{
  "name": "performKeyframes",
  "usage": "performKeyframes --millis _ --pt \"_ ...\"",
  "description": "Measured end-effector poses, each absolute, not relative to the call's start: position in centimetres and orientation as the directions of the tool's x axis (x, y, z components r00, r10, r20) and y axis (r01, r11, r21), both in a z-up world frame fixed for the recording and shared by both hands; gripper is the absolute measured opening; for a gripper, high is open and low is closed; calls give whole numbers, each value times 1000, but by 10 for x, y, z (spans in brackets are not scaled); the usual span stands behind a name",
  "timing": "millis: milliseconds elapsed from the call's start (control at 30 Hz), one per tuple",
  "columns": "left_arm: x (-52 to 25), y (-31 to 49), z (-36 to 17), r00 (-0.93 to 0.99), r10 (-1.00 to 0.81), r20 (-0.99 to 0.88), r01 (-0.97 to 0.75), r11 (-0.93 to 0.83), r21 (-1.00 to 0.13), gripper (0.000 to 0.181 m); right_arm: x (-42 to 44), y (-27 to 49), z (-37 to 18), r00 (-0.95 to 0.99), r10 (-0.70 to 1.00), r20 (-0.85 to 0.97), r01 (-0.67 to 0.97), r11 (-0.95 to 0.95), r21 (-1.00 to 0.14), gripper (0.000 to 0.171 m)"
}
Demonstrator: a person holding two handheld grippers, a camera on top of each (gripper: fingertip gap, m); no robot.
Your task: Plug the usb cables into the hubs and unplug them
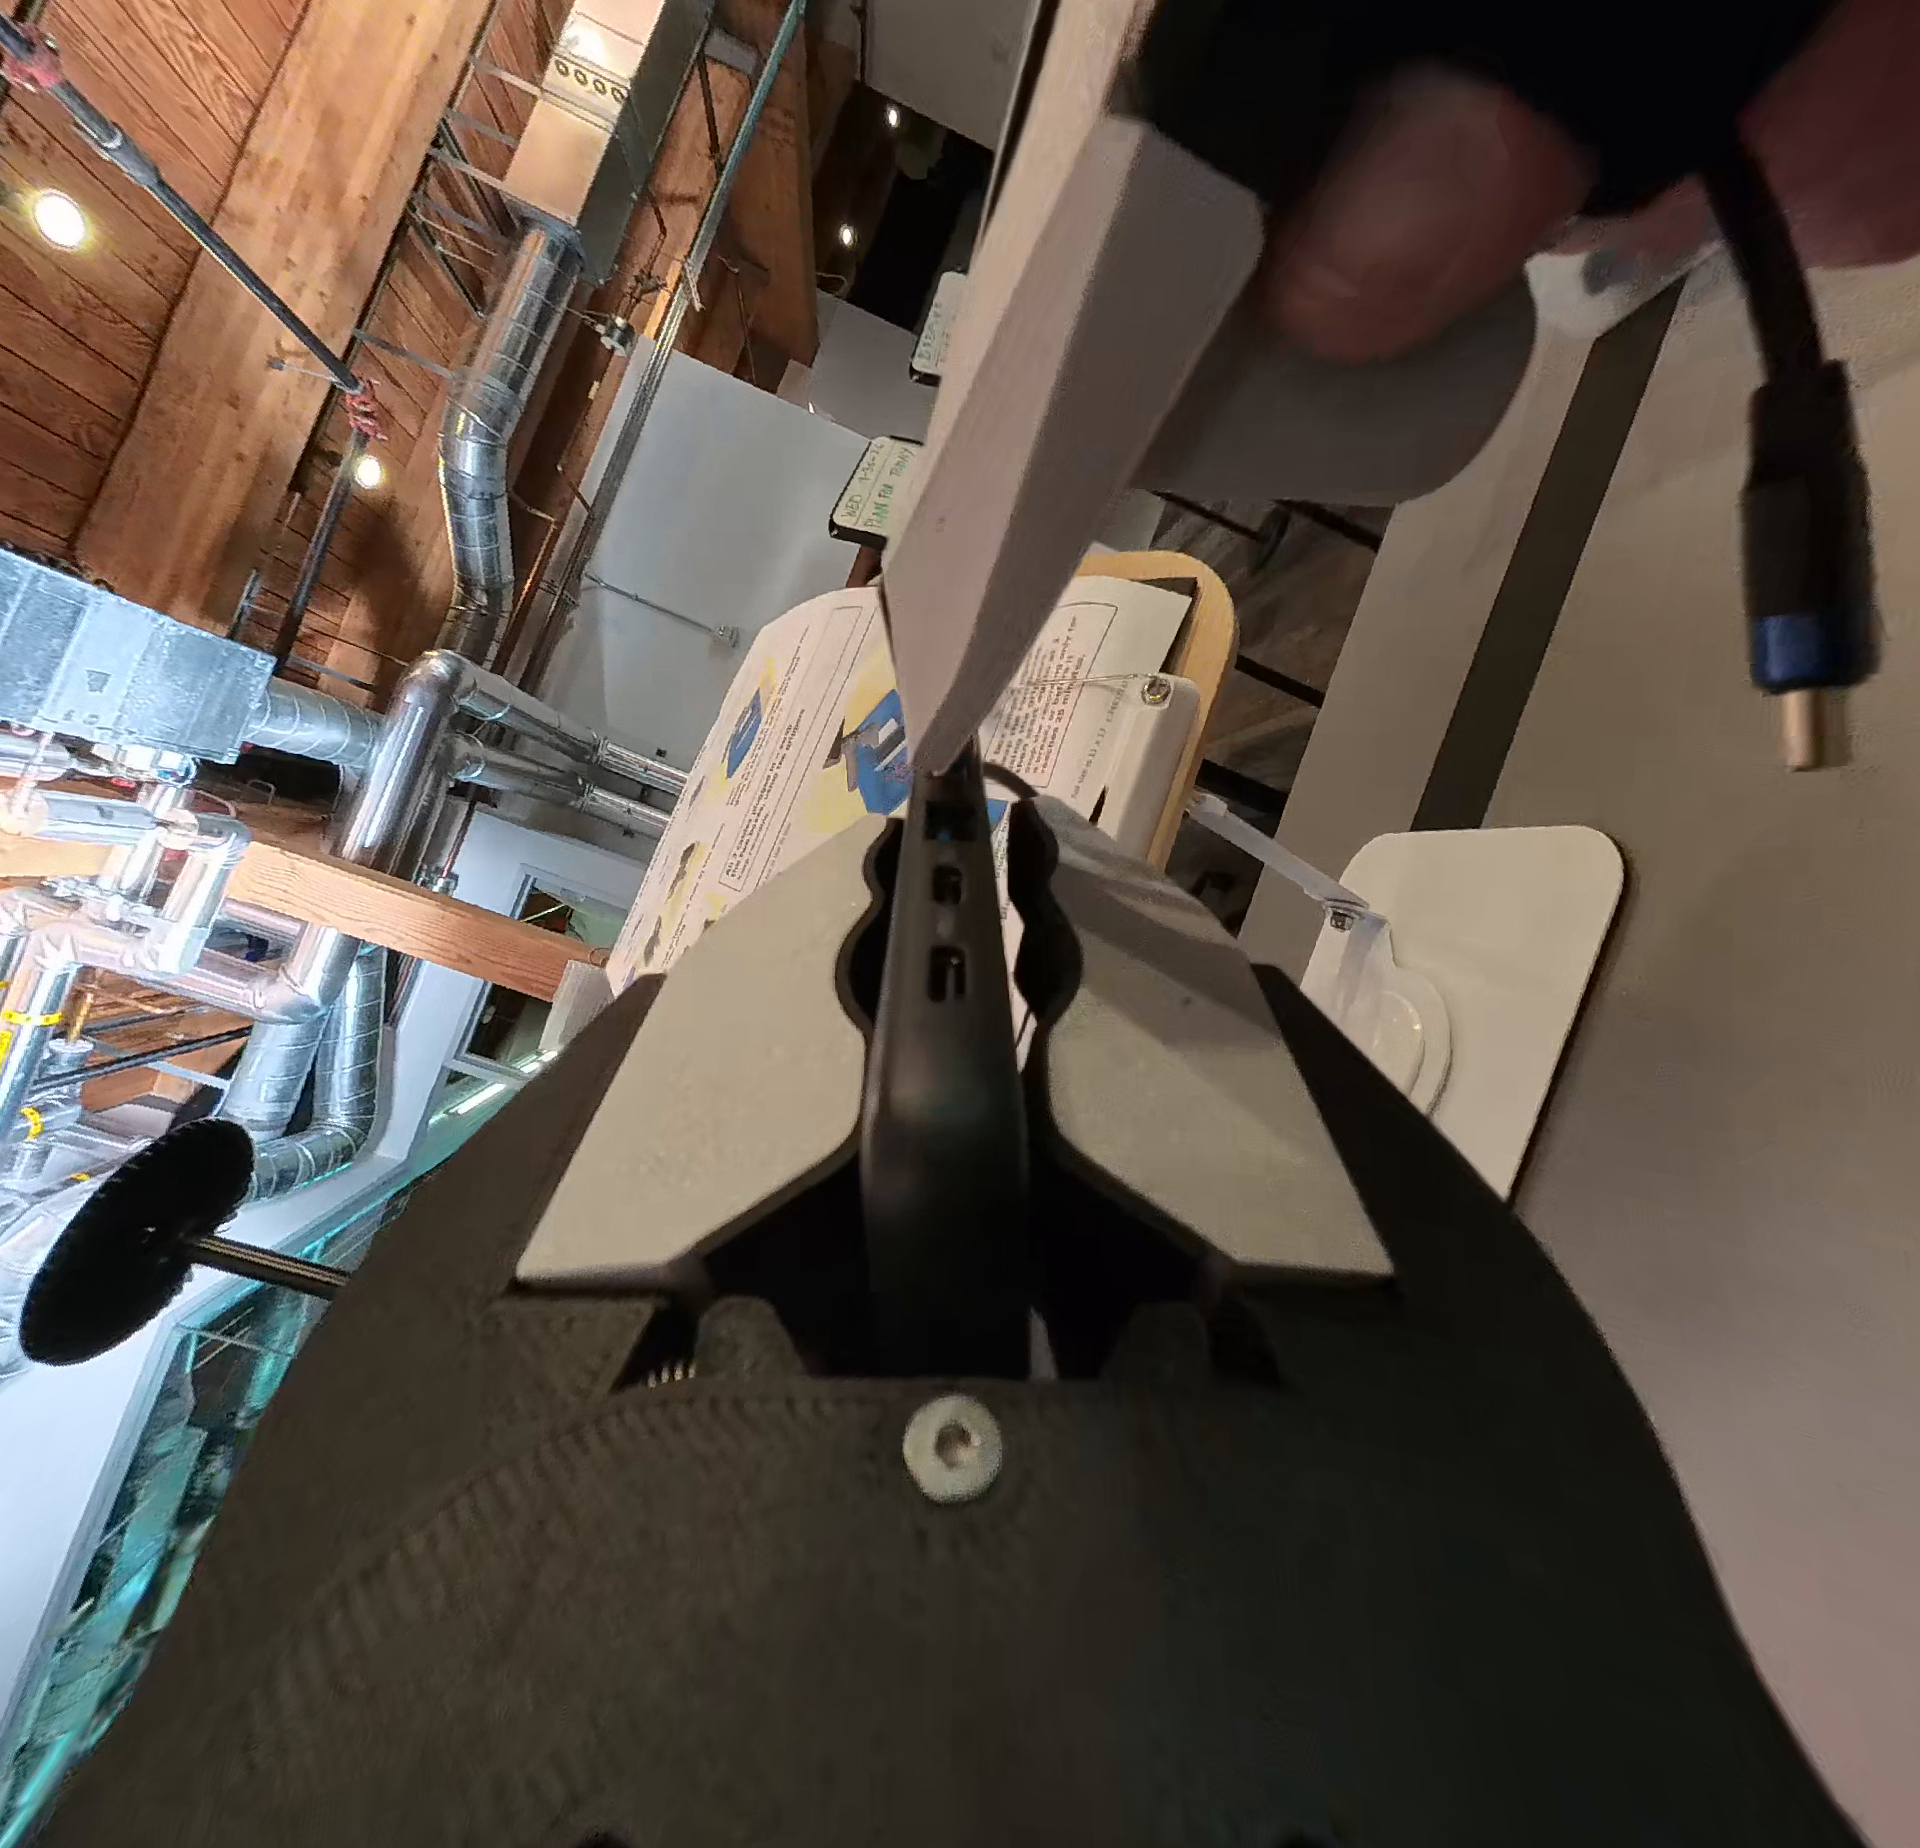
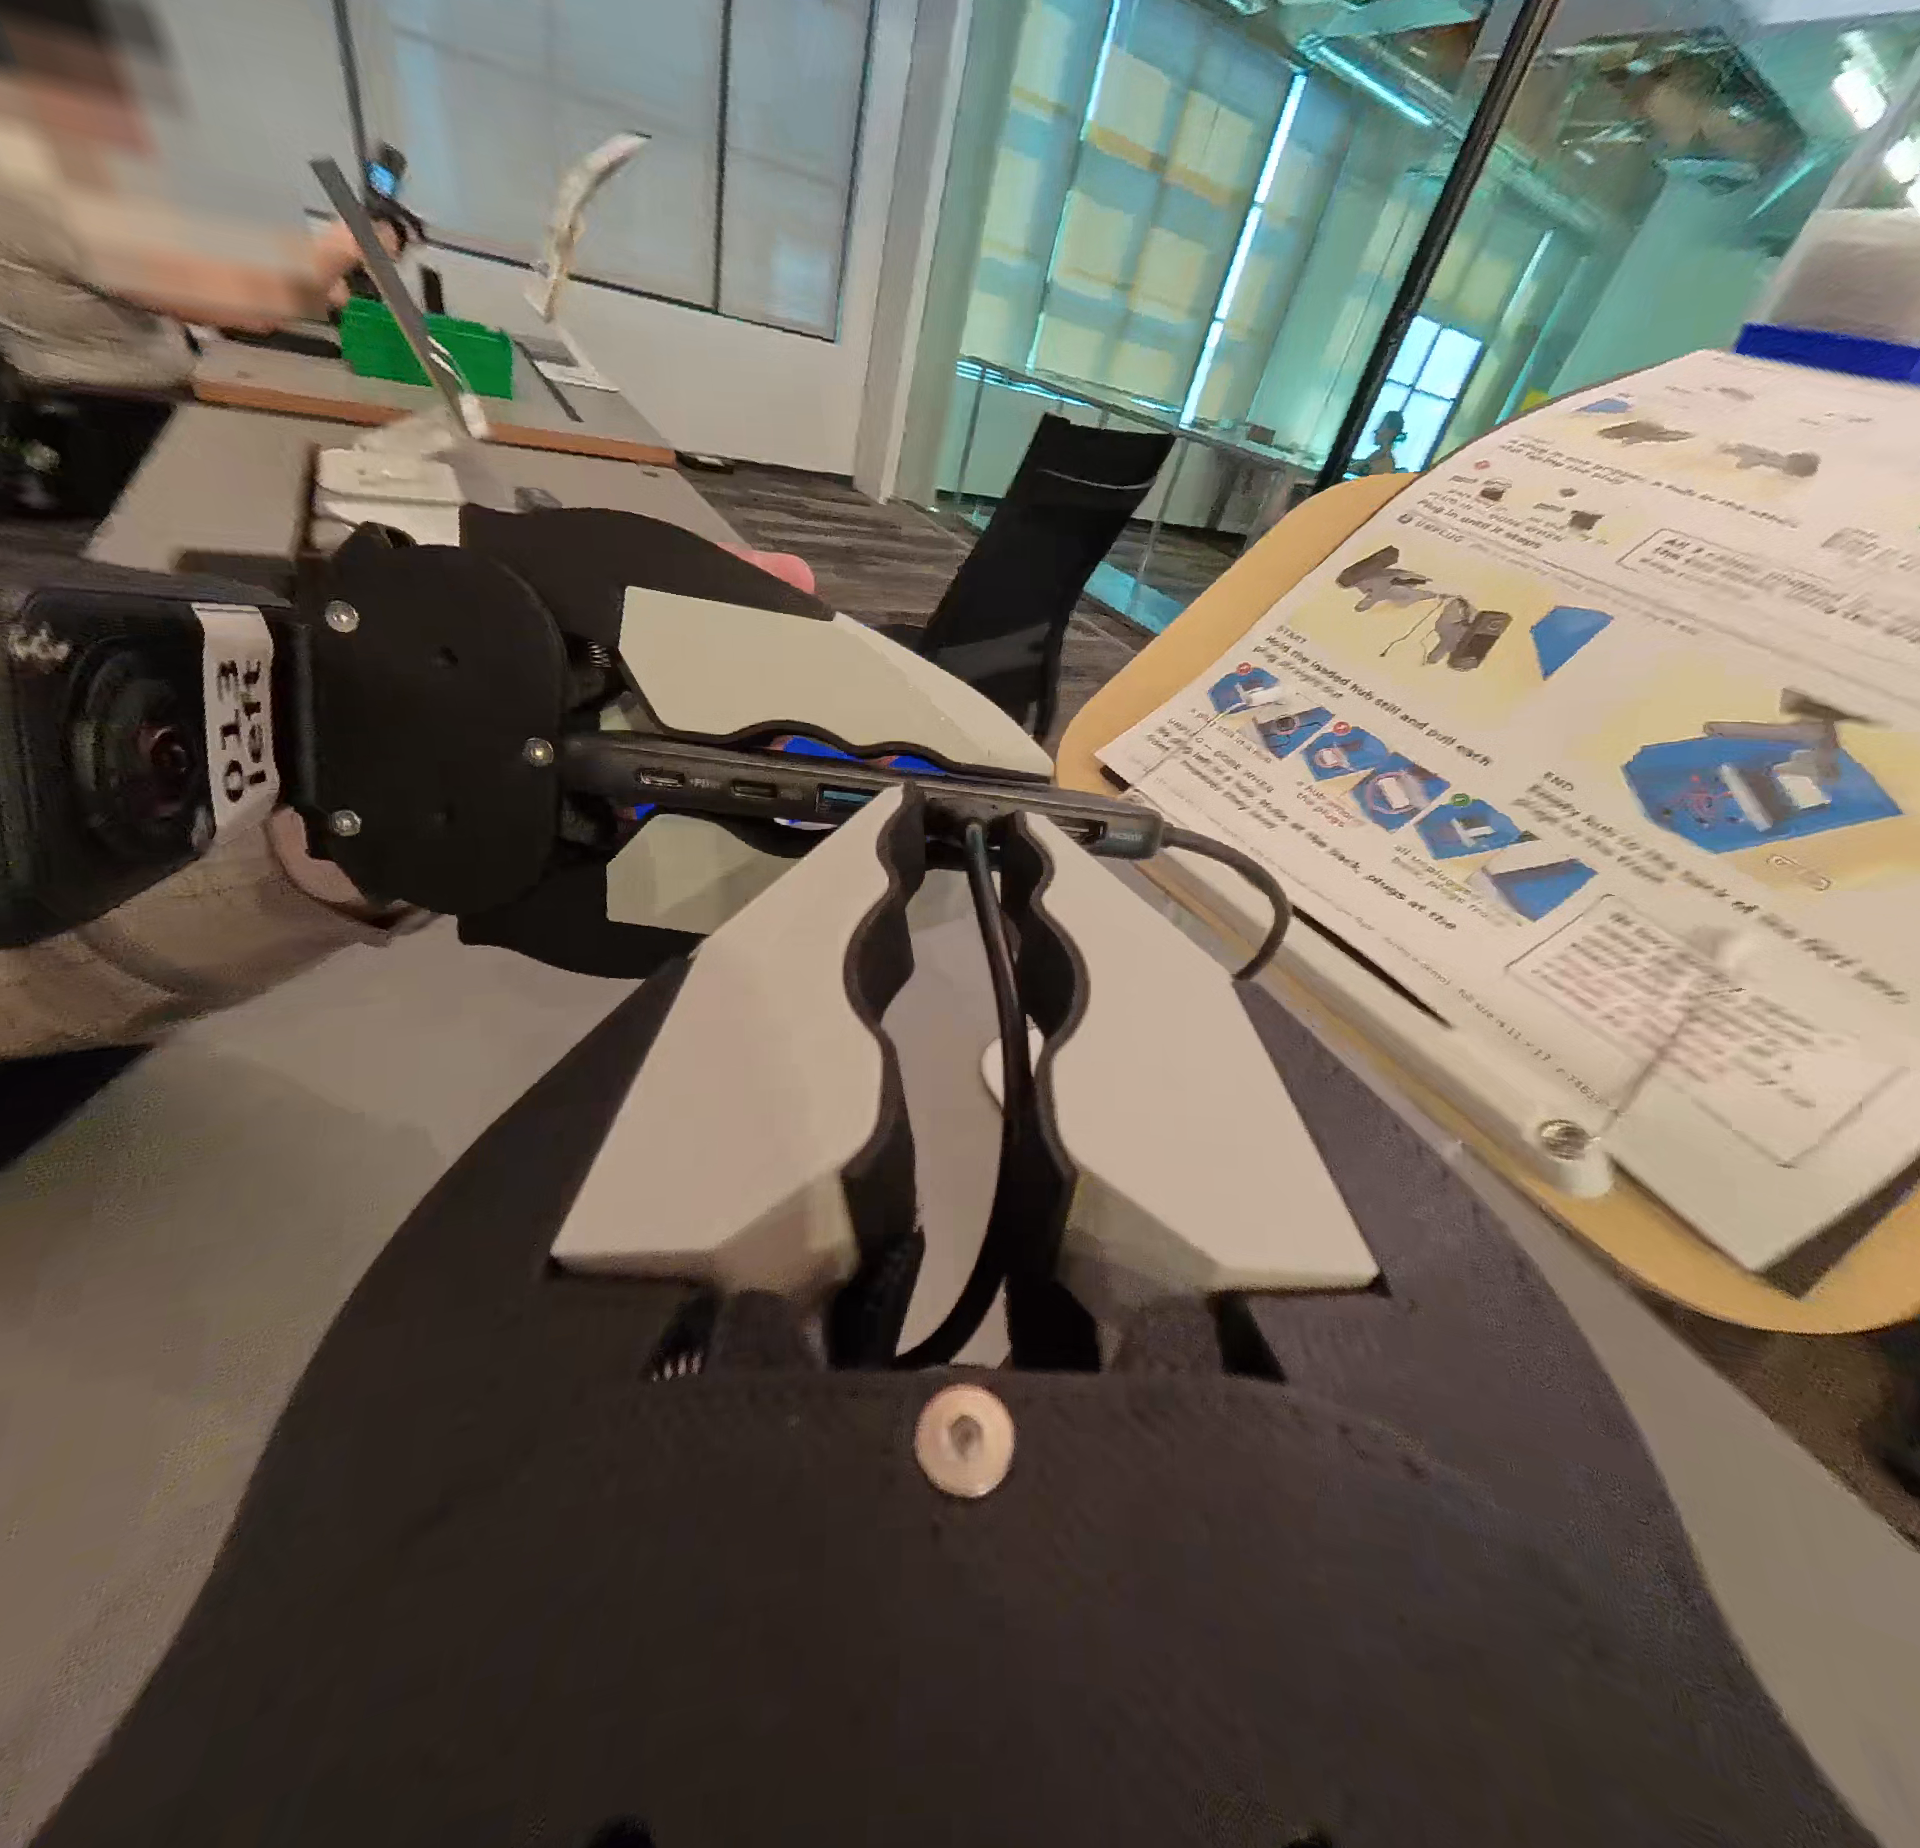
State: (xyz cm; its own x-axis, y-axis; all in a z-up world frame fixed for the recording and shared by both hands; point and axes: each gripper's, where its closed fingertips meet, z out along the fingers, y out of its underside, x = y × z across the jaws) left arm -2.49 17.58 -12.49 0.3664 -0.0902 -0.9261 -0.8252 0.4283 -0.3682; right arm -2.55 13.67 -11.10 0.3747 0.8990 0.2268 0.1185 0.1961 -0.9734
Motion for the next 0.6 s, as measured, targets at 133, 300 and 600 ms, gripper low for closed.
performKeyframes --millis 133,300,600 --pt "-34 181 -126 352 -68 -934 -854 384 -350 19 -10 135 -94 175 977 -119 -131 -97 -987 11" --pt "-31 177 -118 401 -86 -912 -819 413 -399 19 -1 137 -96 235 972 -14 -65 2 -998 12" --pt "-41 183 -123 385 -112 -916 -831 390 -396 19 146 160 -65 513 832 212 223 109 -969 13"
